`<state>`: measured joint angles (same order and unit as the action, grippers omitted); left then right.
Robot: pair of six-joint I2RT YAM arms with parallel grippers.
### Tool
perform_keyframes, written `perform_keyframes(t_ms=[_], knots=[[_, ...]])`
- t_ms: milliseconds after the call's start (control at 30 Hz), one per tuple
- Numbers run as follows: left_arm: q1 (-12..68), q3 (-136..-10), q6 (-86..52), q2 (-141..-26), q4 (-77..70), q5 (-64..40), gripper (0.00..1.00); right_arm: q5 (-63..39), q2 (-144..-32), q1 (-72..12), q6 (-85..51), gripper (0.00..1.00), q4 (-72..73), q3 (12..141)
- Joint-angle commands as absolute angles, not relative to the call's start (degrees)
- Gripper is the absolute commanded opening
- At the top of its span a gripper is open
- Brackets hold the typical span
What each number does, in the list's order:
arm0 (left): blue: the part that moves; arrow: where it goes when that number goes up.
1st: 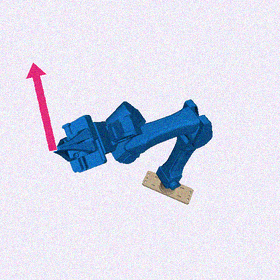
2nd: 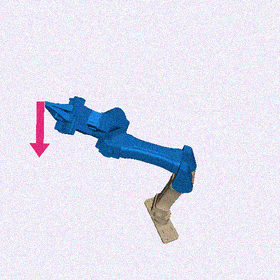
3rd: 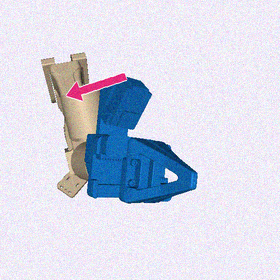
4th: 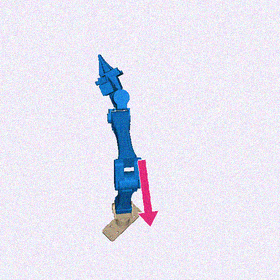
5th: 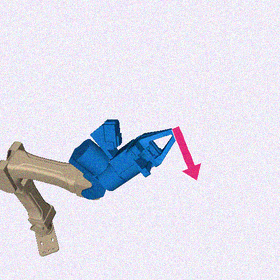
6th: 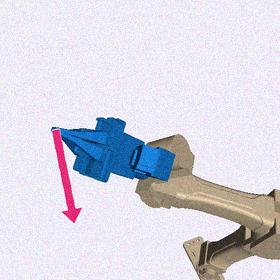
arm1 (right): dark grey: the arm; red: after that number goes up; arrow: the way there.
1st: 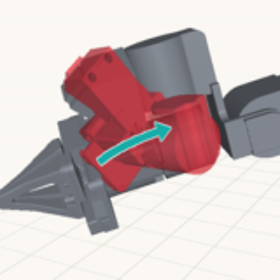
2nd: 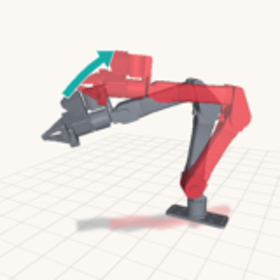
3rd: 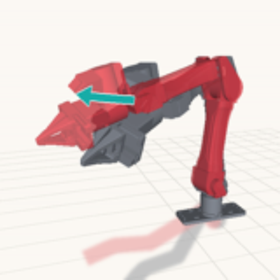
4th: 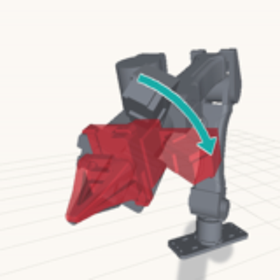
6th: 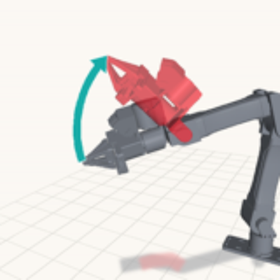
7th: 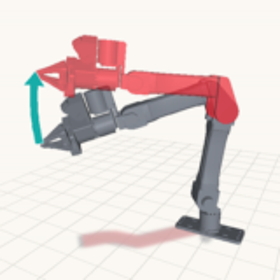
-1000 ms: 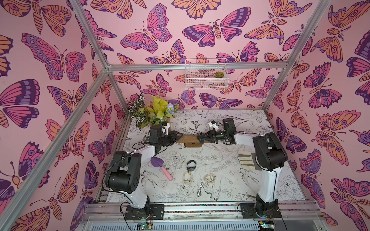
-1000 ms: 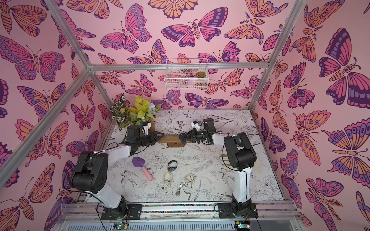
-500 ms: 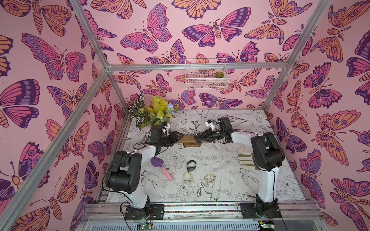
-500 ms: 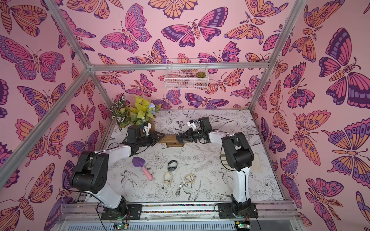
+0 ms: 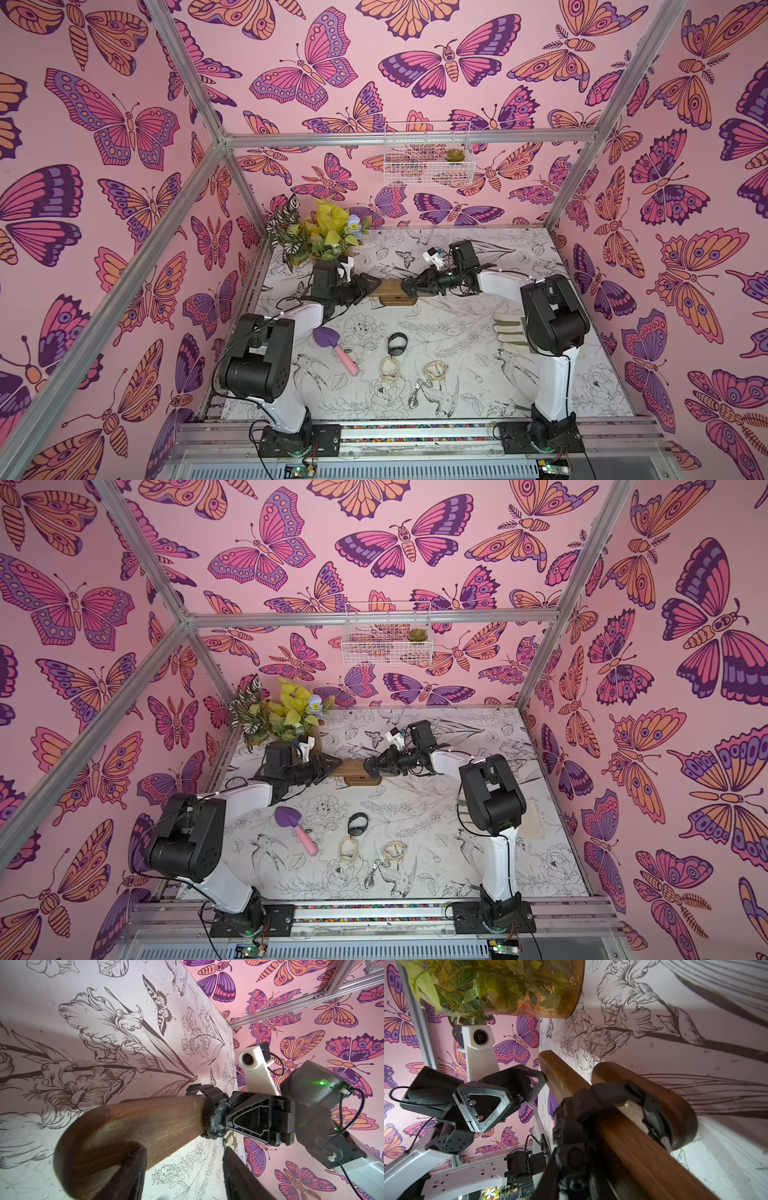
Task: Place watch on stand
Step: Place the watch on the stand.
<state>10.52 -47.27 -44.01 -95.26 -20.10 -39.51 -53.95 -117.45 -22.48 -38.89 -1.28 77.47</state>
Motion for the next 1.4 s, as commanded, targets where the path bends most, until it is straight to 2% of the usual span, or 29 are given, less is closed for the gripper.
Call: perform_keyframes(t_ms=[0,200,533,700,867,1367], knots=[[10.90,-46.76,-44.12,-95.01,-20.27,-40.47,0.60,-51.84,-117.43,-23.54,-34.54,0.14,-7.45,80.26],[10.99,-46.67,-44.12,-94.82,-20.23,-40.43,0.60,-48.82,-117.86,-24.21,-31.83,0.18,-12.39,82.12],[11.08,-46.54,-44.30,-94.33,-20.21,-40.43,0.61,-44.93,-116.25,-24.35,-29.02,0.36,-16.06,81.73],[11.14,-46.06,-44.21,-93.17,-20.21,-39.83,0.62,-43.80,-115.33,-24.30,-27.80,0.37,-17.17,81.48],[11.10,-45.79,-43.73,-91.88,-19.50,-38.31,0.62,-42.56,-114.22,-24.34,-26.68,0.44,-18.54,81.34],[11.13,-44.70,-42.57,-87.44,-16.42,-35.98,0.62,-37.27,-108.17,-24.35,-22.50,0.45,-23.04,79.63]])
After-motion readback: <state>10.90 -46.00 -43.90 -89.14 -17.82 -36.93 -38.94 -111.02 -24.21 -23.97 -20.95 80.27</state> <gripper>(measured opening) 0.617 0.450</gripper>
